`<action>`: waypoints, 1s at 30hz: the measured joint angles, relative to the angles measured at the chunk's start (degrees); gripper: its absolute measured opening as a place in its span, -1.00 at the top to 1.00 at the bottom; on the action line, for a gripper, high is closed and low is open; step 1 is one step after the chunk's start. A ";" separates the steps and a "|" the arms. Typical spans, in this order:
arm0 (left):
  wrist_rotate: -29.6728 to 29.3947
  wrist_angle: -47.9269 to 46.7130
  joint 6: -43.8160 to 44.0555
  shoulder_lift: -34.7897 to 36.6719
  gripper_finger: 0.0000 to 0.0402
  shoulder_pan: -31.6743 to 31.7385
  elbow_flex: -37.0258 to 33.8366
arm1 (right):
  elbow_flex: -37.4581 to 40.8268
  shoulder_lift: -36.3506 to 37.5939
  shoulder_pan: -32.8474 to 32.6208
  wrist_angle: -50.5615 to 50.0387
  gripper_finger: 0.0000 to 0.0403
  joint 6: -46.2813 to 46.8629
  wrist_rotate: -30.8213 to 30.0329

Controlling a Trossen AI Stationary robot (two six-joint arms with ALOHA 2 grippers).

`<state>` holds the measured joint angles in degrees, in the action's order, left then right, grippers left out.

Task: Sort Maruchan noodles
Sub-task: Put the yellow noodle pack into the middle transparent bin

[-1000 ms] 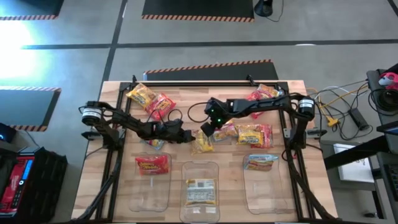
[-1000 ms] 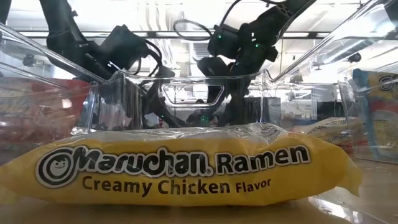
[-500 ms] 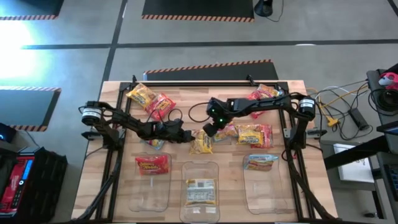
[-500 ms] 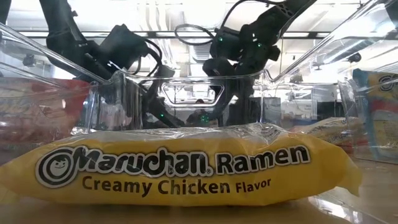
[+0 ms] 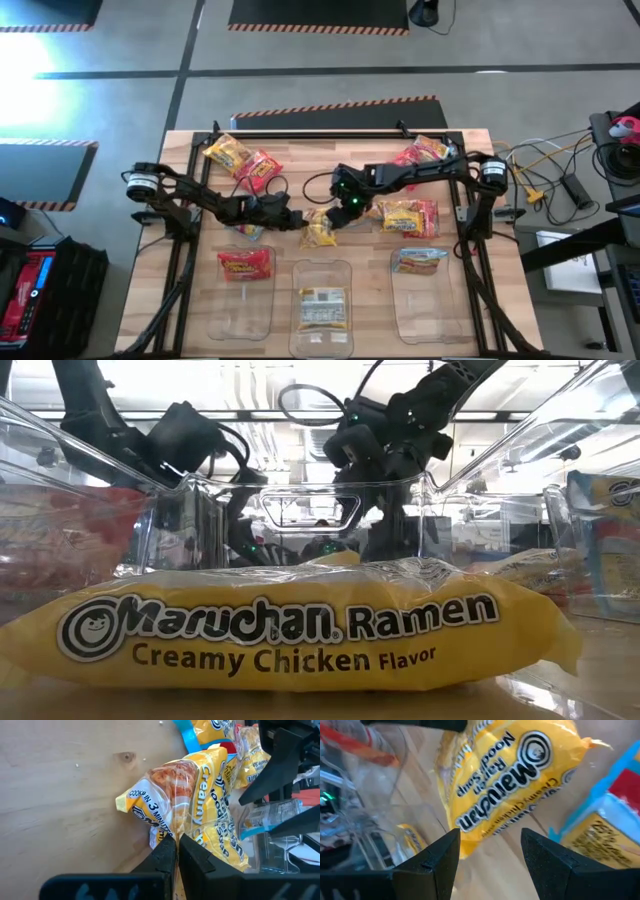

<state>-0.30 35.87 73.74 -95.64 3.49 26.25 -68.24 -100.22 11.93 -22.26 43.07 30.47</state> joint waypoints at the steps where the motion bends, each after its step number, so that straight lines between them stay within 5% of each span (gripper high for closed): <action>1: 0.26 -0.22 -0.14 0.00 1.00 0.02 -0.01 | 0.29 0.00 -0.27 1.14 0.01 1.07 -0.02; 17: 2.82 -3.30 -2.13 -0.44 1.00 0.02 0.06 | 9.43 0.00 -3.42 22.89 0.01 17.72 -2.28; 30: 2.89 -3.30 -2.17 -0.52 1.00 0.02 0.01 | 11.09 0.00 -3.61 24.91 0.01 17.88 -8.26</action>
<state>2.59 32.58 71.57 -96.16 3.51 26.26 -57.14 -100.22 8.32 2.65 60.95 22.21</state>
